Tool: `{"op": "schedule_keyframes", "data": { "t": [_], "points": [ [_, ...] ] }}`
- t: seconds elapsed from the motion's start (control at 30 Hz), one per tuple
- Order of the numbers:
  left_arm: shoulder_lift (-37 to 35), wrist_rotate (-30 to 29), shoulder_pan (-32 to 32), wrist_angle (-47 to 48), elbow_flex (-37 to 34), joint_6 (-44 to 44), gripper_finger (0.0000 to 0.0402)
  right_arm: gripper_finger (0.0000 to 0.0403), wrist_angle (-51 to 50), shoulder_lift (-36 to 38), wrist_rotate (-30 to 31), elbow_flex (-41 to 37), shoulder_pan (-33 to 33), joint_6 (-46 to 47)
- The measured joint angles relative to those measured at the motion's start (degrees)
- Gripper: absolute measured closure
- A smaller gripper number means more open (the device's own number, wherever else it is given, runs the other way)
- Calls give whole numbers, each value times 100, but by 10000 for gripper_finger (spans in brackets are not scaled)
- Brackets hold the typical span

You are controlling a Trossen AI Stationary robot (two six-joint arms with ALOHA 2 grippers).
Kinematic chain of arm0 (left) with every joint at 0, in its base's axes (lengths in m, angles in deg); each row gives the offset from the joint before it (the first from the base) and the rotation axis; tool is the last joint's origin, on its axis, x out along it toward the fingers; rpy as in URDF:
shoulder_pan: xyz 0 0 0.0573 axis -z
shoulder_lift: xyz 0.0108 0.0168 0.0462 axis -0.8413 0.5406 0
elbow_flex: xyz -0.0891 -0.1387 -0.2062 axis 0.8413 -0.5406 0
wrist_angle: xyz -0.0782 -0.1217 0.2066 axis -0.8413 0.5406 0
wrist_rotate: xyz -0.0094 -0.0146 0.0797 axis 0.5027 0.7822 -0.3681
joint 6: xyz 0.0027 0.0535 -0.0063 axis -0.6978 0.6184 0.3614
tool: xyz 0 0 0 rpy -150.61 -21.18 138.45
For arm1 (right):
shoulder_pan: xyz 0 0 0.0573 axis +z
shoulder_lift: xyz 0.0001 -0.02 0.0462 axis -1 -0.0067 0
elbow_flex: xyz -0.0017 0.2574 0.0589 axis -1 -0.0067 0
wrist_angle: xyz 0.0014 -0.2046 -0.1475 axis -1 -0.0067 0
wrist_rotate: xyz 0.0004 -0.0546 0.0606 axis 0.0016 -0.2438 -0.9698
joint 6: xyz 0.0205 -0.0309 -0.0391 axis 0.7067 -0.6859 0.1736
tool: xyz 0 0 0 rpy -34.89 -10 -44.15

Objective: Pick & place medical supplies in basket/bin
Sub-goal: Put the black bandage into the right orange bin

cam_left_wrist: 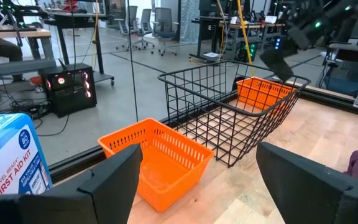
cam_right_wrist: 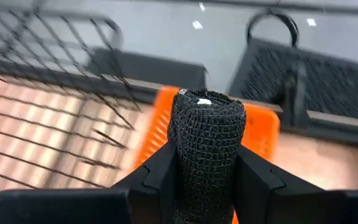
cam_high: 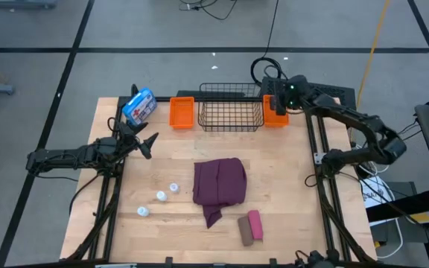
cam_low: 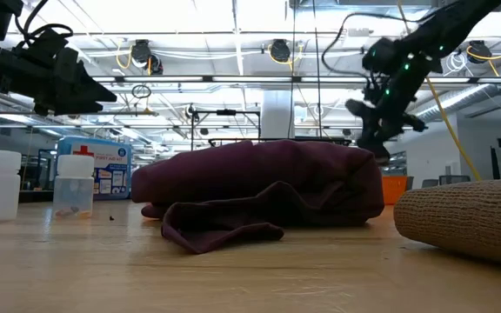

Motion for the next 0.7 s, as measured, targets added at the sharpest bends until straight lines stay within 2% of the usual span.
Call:
{"op": "schedule_keyframes", "data": {
  "t": [0.33, 0.7],
  "points": [
    [2, 4, 0, 3, 0, 0, 78, 294, -111, -628, -4, 0, -38, 0],
    [0, 2, 0, 0, 0, 2, 78, 293, -108, -825, 18, -2, -36, -28]
  ]
}}
